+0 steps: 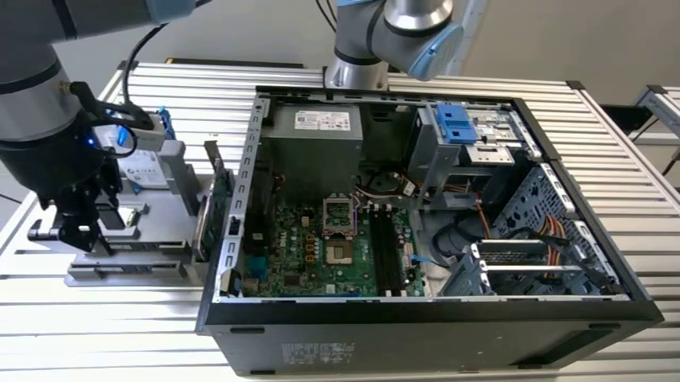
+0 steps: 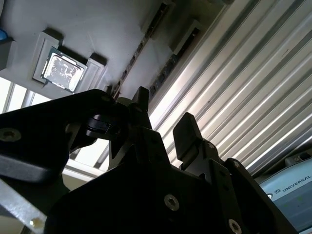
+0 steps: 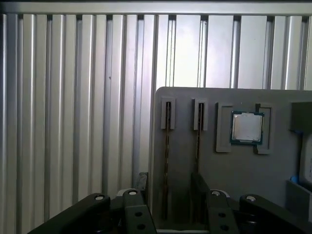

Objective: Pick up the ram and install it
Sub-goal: 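Pick up the ram and move it above insertion slot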

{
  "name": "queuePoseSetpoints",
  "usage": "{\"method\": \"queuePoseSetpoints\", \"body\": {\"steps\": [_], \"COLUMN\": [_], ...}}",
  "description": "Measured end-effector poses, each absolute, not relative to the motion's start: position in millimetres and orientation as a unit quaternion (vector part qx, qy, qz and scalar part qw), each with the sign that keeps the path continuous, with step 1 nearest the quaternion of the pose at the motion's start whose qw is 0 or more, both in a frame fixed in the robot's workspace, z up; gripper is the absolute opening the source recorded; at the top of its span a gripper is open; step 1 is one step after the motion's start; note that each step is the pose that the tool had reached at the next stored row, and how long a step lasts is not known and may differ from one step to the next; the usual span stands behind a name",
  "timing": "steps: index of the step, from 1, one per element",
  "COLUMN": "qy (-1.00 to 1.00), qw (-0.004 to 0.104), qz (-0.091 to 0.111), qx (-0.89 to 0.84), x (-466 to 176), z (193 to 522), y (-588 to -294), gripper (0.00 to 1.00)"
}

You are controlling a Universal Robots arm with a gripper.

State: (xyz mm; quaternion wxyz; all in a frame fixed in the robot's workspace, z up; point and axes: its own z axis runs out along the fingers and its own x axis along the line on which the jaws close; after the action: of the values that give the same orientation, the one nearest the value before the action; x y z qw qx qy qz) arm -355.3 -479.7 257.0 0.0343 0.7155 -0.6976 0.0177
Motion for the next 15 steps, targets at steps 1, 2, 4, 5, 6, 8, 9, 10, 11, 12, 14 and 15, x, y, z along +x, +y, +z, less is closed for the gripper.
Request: {"method": "queuePoseSetpoints", "body": {"steps": [1, 2, 4, 5, 6, 8, 9, 10, 11, 12, 14, 15], "qy": [-0.698, -0.698, -0.698, -0.698, -0.698, -0.698, -0.698, -0.698, -0.698, -0.698, -0.698, -0.698], "qw": [0.034, 0.034, 0.035, 0.035, 0.035, 0.036, 0.036, 0.036, 0.036, 0.037, 0.037, 0.037], "qz": [0.018, 0.018, 0.018, 0.018, 0.019, 0.019, 0.019, 0.020, 0.020, 0.020, 0.020, 0.021], "qx": [0.715, 0.715, 0.715, 0.715, 0.715, 0.715, 0.715, 0.715, 0.715, 0.715, 0.715, 0.715], "x": [-355.2, -355.2, -355.2, -355.2, -355.2, -355.2, -355.2, -355.2, -355.2, -355.2, -355.2, -355.2], "z": [256.0, 255.0, 253.1, 252.0, 250.9, 248.6, 247.6, 246.4, 245.3, 244.2, 242.1, 241.3], "y": [-479.7, -479.7, -479.7, -479.7, -479.7, -479.7, -479.7, -479.7, -479.7, -479.7, -479.7, -479.7], "gripper": [1.00, 1.00, 1.00, 1.00, 1.00, 1.00, 1.00, 1.00, 1.00, 1.00, 1.00, 1.00]}}
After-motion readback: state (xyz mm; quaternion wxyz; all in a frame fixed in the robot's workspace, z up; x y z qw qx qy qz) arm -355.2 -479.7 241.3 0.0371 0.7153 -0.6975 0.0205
